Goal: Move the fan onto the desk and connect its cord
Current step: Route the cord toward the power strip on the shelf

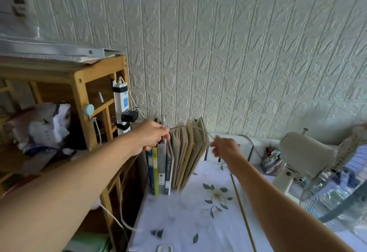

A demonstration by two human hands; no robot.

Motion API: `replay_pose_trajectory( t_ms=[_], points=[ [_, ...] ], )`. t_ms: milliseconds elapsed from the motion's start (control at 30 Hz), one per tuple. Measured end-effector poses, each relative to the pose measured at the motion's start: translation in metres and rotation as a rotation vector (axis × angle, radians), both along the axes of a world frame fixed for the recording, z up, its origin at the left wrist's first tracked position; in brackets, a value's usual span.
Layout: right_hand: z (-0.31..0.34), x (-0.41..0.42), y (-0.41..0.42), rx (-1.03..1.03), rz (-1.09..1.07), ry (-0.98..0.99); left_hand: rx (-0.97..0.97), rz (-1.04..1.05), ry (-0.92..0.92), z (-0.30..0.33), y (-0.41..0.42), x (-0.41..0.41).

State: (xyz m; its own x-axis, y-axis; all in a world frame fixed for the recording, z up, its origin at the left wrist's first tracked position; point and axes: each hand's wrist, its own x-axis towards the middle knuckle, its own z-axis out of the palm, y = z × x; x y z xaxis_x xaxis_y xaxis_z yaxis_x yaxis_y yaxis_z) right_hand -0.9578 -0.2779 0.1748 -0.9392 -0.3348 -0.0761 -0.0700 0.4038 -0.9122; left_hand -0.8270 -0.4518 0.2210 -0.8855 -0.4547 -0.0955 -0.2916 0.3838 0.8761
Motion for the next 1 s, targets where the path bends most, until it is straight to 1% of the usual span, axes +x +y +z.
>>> replay_pose_trajectory(
  t_ms=[33, 67, 100, 167, 200, 267, 300, 367, 400, 433, 467, 533, 567, 633, 700, 767, 833, 900, 967, 1000],
  points=[
    [0.010, 0.015, -0.012, -0.098, 0.121, -0.045, 0.003, -0.012, 0.006, 0.001, 0.001, 0.001],
    [0.020, 0.030, -0.024, -0.154, 0.226, -0.060, 0.003, -0.025, 0.009, 0.002, 0.002, 0.003],
    [0.026, 0.040, -0.036, -0.171, 0.297, -0.041, 0.002, -0.037, 0.011, 0.003, 0.004, 0.005],
    [0.031, 0.047, -0.051, -0.103, 0.320, 0.058, 0.028, -0.059, 0.022, 0.005, 0.005, 0.011],
    [0.032, 0.046, -0.054, -0.078, 0.260, 0.075, 0.057, -0.076, 0.029, 0.006, 0.003, 0.015],
    [0.030, 0.035, -0.046, -0.071, 0.059, 0.077, 0.115, -0.108, 0.022, 0.008, -0.007, 0.027],
    [0.027, 0.029, -0.038, 0.005, -0.048, 0.108, 0.138, -0.111, 0.014, 0.008, -0.013, 0.033],
    [0.023, 0.023, -0.019, 0.256, -0.233, 0.171, 0.185, -0.101, 0.009, 0.009, -0.028, 0.045],
    [0.020, 0.023, -0.012, 0.291, -0.283, 0.170, 0.207, -0.093, 0.009, 0.009, -0.034, 0.050],
    [0.020, 0.028, -0.010, 0.238, -0.271, 0.138, 0.225, -0.090, 0.011, 0.008, -0.039, 0.054],
    [0.019, 0.032, -0.013, 0.114, -0.191, 0.085, 0.239, -0.089, 0.016, 0.009, -0.041, 0.056],
    [0.024, 0.052, -0.029, -0.068, 0.091, -0.017, 0.237, -0.102, 0.031, 0.009, -0.040, 0.058],
    [0.028, 0.064, -0.041, -0.114, 0.228, -0.036, 0.211, -0.114, 0.034, 0.010, -0.038, 0.058],
    [0.034, 0.078, -0.061, -0.148, 0.375, 0.002, 0.147, -0.133, 0.036, 0.011, -0.032, 0.059],
    [0.032, 0.074, -0.070, -0.185, 0.347, 0.044, 0.108, -0.161, 0.029, 0.013, -0.030, 0.062],
    [0.029, 0.064, -0.063, -0.291, 0.201, 0.036, 0.030, -0.199, 0.006, 0.015, -0.032, 0.068],
    [0.030, 0.054, -0.049, -0.432, 0.039, 0.006, -0.123, -0.209, -0.042, 0.016, -0.035, 0.073],
    [0.032, 0.051, -0.039, -0.573, -0.050, -0.052, -0.283, -0.181, -0.063, 0.014, -0.040, 0.075],
    [0.033, 0.054, -0.035, -0.618, -0.018, -0.132, -0.402, -0.113, -0.048, 0.013, -0.041, 0.075],
    [0.033, 0.058, -0.035, -0.612, 0.047, -0.191, -0.409, -0.072, -0.031, 0.014, -0.042, 0.073]
  ],
)
